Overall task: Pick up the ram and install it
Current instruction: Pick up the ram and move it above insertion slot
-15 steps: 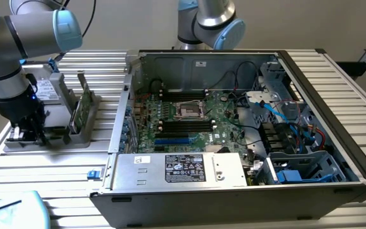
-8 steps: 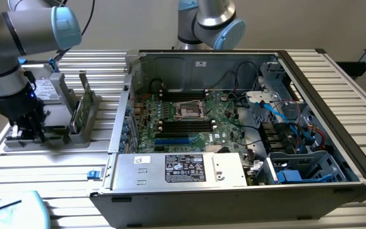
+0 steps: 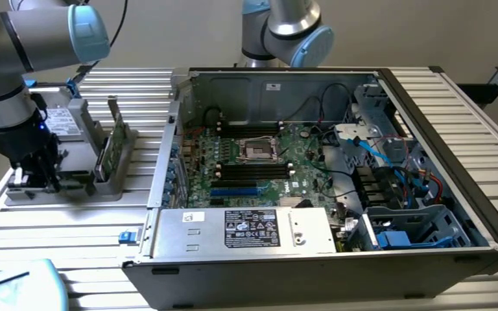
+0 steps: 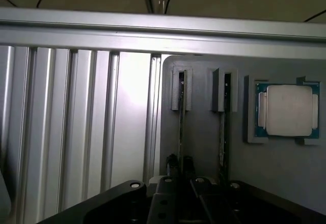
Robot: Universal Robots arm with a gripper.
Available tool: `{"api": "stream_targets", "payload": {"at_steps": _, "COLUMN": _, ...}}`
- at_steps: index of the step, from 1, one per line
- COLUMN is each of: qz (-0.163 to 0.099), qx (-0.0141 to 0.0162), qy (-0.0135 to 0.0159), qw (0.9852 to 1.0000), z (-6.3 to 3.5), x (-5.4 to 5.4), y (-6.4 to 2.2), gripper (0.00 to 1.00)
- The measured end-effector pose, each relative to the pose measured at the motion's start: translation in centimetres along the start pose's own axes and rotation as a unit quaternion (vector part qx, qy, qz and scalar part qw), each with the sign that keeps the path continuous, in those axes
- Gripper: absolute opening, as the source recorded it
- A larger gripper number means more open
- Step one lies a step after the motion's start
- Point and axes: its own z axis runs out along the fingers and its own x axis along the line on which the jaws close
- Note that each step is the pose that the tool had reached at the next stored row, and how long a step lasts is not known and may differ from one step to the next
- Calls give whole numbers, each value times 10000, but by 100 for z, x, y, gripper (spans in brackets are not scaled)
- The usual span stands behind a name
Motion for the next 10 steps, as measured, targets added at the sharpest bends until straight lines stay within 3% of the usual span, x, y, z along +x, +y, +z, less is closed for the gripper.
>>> {"api": "stream_targets", "payload": {"at_steps": 10, "qz": 1, "qx": 0, "qy": 0, "qw": 10000, "z": -135, "x": -3, "y": 12, "gripper": 14}}
